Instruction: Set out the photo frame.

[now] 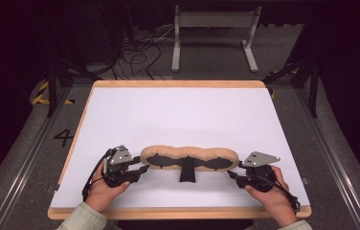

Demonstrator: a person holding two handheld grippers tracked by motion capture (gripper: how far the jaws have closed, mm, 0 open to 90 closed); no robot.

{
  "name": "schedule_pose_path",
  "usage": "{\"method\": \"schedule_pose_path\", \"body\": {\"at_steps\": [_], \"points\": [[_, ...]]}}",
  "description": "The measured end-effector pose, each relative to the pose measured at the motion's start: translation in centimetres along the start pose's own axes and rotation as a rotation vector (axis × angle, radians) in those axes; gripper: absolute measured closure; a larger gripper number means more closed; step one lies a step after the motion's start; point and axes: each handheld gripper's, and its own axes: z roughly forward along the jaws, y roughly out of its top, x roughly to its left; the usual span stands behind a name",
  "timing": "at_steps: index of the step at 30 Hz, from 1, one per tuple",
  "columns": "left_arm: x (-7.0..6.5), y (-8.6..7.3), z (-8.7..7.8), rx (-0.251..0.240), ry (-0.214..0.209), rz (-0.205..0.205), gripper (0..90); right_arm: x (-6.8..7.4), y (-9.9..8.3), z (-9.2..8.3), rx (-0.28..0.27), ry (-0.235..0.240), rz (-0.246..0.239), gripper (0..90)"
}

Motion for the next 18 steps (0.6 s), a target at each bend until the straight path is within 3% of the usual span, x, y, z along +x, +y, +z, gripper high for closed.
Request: {"method": "schedule_pose_path", "body": {"at_steps": [5,8,11,15,18], "points": [[-0.12,-0.36,-0.22,0.020,-0.024,0.024,56.0,0.33,-0.34,-0.42,0.012,0.024,-0.012,51.5],[-0.04,-0.49,0.12,0.058,-0.048,0.027,56.2,0.50,-0.47,-0.57,0.011,0.030,-0.014,50.5],[-0.32,-0.54,0.43,0.075,-0.035,0.053,54.9,0.45,-0.48,-0.58,0.009,0.034,-0.011,50.4],[-0.12,-0.52,0.37,0.077,-0.042,0.044,55.6,0.31,-0.47,-0.64,0.003,0.040,0.005,50.5],[0.03,-0.51,0.14,0.082,-0.039,0.037,61.4,0.10,-0.43,-0.81,-0.004,0.043,0.008,51.5]]}}
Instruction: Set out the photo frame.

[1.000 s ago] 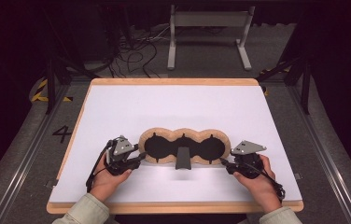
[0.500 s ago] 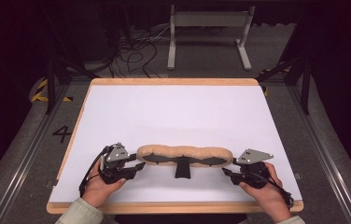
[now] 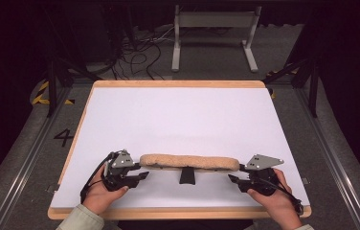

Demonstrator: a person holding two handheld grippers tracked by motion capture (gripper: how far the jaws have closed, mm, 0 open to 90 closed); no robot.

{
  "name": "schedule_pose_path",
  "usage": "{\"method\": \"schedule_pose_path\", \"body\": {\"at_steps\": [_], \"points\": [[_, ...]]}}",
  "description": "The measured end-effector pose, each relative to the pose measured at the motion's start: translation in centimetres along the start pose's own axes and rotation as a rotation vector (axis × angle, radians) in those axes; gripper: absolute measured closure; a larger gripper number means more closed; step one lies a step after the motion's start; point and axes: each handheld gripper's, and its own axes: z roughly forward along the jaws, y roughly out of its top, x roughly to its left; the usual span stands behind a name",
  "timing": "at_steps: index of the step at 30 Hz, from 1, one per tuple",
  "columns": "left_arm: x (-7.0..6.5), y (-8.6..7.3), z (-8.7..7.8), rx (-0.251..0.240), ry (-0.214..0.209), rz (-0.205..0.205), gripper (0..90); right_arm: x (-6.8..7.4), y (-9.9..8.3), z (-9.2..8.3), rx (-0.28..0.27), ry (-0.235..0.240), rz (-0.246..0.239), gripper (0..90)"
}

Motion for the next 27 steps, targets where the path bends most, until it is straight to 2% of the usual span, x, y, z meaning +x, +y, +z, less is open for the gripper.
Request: {"method": "schedule_pose_path", "body": {"at_steps": [3,6,8,15,19,24,27], "points": [[0.2,0.0,-0.4,0.003,0.002,-0.008,72.2,-0.2,0.0,-0.2,-0.002,0.007,0.001,55.6],[0.5,0.0,-0.9,-0.016,-0.058,-0.017,84.4,-0.5,0.0,-0.5,-0.002,0.016,0.000,59.4],[0.2,0.0,-1.2,-0.012,-0.074,0.002,89.6,-0.6,0.0,-0.7,-0.002,0.017,0.006,61.2],[-1.0,0.3,-1.2,0.005,-0.114,0.065,89.9,-0.4,0.1,-0.9,0.028,-0.002,-0.002,66.7],[-1.3,0.3,-0.8,0.023,-0.128,0.078,89.9,-0.6,0.1,-1.1,0.024,-0.007,0.003,67.2],[-1.6,0.5,0.0,0.026,-0.106,0.093,89.9,-1.0,0.0,-1.5,0.012,0.005,0.017,67.9],[-1.9,0.7,0.5,0.034,-0.095,0.104,90.0,-1.3,-0.2,-1.7,0.024,0.003,0.009,73.0]]}}
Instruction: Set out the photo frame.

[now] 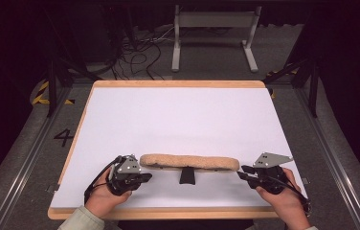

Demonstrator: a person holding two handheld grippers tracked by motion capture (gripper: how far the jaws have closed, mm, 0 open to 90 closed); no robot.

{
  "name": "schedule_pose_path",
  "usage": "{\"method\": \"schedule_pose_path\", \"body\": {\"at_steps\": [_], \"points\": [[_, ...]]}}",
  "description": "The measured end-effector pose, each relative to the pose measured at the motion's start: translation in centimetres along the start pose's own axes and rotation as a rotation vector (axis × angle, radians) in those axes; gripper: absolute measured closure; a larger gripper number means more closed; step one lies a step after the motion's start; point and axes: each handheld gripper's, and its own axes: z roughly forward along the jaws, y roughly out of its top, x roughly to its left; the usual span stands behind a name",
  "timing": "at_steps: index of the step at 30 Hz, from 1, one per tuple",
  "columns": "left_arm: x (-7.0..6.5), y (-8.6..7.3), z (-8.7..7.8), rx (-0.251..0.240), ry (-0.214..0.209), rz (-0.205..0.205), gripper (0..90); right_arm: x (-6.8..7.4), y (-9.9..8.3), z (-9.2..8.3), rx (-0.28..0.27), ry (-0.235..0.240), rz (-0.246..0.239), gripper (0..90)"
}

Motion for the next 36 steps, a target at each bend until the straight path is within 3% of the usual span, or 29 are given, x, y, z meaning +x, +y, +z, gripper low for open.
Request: {"method": "schedule_pose_path", "body": {"at_steps": [9,16,21,26,31,36], "points": [[-0.3,0.5,1.2,0.028,0.023,-0.001,90.0,-0.6,-0.4,0.0,0.046,0.009,0.012,86.7],[-0.6,0.8,2.0,0.032,0.069,0.015,90.0,-1.5,-0.1,-0.2,-0.010,-0.060,0.048,90.0],[-0.6,0.9,1.9,0.008,0.088,0.010,90.0,-1.3,0.8,0.4,-0.031,-0.099,0.025,90.0],[-0.5,1.1,1.0,-0.074,0.118,-0.007,90.0,-1.3,1.3,0.8,-0.050,-0.112,0.020,90.0],[-0.4,1.1,1.3,-0.061,0.119,-0.015,90.0,-1.6,1.5,0.8,-0.075,-0.115,0.030,90.0],[-0.3,1.2,1.3,-0.064,0.133,-0.027,90.0,-1.1,1.8,1.2,-0.093,-0.108,0.008,90.0]]}}
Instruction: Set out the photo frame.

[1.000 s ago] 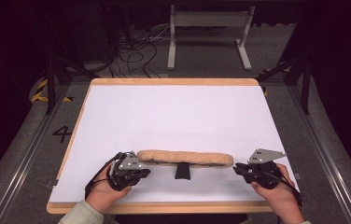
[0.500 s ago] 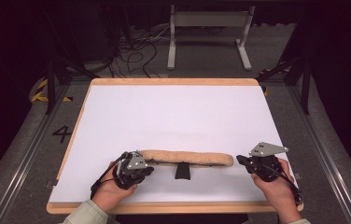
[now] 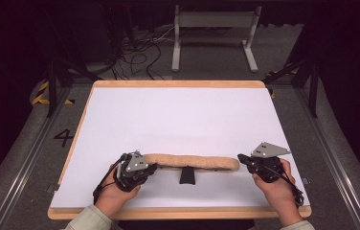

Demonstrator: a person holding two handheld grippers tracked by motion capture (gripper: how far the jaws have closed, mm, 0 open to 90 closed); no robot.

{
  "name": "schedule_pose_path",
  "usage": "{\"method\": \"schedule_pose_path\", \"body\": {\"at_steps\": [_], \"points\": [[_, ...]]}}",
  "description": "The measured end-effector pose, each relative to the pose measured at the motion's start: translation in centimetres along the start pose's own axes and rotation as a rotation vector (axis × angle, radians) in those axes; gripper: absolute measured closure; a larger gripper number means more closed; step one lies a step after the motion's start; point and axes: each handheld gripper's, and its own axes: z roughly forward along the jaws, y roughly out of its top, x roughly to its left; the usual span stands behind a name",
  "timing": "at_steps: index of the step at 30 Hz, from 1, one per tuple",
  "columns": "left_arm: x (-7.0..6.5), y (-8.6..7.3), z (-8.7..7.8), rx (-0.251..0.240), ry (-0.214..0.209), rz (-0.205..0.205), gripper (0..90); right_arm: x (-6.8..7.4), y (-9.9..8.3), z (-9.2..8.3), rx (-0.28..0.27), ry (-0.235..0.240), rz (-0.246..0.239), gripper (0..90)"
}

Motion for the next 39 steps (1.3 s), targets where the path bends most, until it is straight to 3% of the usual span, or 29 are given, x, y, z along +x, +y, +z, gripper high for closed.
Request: {"method": "schedule_pose_path", "body": {"at_steps": [12,21,23,27,30,33,37,39], "points": [[0.3,0.3,0.4,0.005,0.021,-0.006,90.0,0.7,0.0,0.0,0.007,0.029,-0.025,90.0],[2.1,1.5,1.5,-0.012,0.062,-0.085,90.0,1.6,-0.2,-0.5,0.017,0.054,-0.042,90.0],[2.7,2.0,2.1,-0.007,0.063,-0.119,90.0,1.9,-0.2,-0.6,0.021,0.060,-0.043,90.0],[3.2,2.7,2.8,-0.010,0.085,-0.140,90.0,2.4,-0.3,-0.8,0.024,0.076,-0.056,90.0],[3.7,3.4,3.5,-0.008,0.139,-0.158,90.0,2.7,-0.3,-0.8,0.022,0.084,-0.061,90.0],[4.7,4.0,3.9,-0.006,0.140,-0.198,90.0,3.1,-0.2,-0.9,0.023,0.094,-0.068,90.0],[5.6,4.6,4.2,-0.051,0.113,-0.246,90.0,3.6,-0.2,-0.9,0.023,0.109,-0.078,90.0],[5.5,4.5,4.3,-0.037,0.116,-0.240,89.9,3.9,-0.2,-0.9,0.023,0.117,-0.087,90.0]]}}
